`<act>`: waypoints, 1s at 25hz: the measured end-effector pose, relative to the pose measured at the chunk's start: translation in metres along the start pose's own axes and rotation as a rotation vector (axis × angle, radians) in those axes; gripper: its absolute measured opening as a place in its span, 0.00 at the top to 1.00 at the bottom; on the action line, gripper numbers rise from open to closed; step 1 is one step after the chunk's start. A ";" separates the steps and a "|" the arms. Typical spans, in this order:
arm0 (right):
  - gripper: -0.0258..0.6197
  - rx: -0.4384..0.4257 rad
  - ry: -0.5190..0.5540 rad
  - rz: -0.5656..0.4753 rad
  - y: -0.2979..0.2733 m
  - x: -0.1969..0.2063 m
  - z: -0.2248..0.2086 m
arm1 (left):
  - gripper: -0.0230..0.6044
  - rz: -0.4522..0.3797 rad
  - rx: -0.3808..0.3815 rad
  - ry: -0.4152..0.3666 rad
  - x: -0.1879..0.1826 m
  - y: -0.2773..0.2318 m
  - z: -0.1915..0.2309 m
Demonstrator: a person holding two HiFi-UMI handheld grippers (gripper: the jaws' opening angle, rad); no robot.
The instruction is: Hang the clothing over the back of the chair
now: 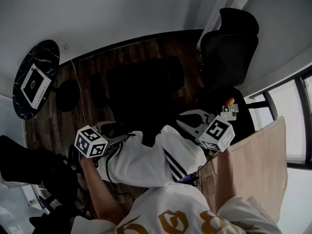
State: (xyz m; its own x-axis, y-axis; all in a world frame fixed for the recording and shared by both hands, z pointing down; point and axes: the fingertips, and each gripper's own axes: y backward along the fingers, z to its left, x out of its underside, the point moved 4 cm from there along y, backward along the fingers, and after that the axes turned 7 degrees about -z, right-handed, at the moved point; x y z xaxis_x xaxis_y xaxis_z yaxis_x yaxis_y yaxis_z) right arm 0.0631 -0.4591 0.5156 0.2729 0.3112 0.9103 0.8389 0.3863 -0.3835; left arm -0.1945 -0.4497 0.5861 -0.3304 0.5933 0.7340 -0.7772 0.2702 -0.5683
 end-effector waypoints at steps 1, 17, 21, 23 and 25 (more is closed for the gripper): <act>0.91 0.016 0.023 0.012 0.001 -0.006 0.006 | 0.59 -0.022 -0.014 -0.025 -0.005 0.005 -0.003; 0.94 0.276 0.153 -0.126 0.031 -0.054 0.072 | 0.93 -0.350 -0.268 -0.260 -0.047 0.073 -0.056; 0.94 0.341 0.176 -0.166 0.041 -0.053 0.084 | 0.93 -0.449 -0.389 -0.275 -0.052 0.103 -0.064; 0.94 0.354 0.177 -0.184 0.045 -0.057 0.095 | 0.93 -0.520 -0.436 -0.249 -0.054 0.116 -0.072; 0.94 0.353 0.181 -0.200 0.048 -0.059 0.107 | 0.93 -0.576 -0.455 -0.216 -0.053 0.124 -0.083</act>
State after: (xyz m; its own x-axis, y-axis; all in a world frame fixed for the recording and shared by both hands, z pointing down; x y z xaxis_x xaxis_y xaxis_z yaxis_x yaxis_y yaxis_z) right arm 0.0369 -0.3656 0.4272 0.2259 0.0550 0.9726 0.6798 0.7062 -0.1978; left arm -0.2291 -0.3850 0.4456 -0.0736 0.1147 0.9907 -0.5766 0.8056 -0.1361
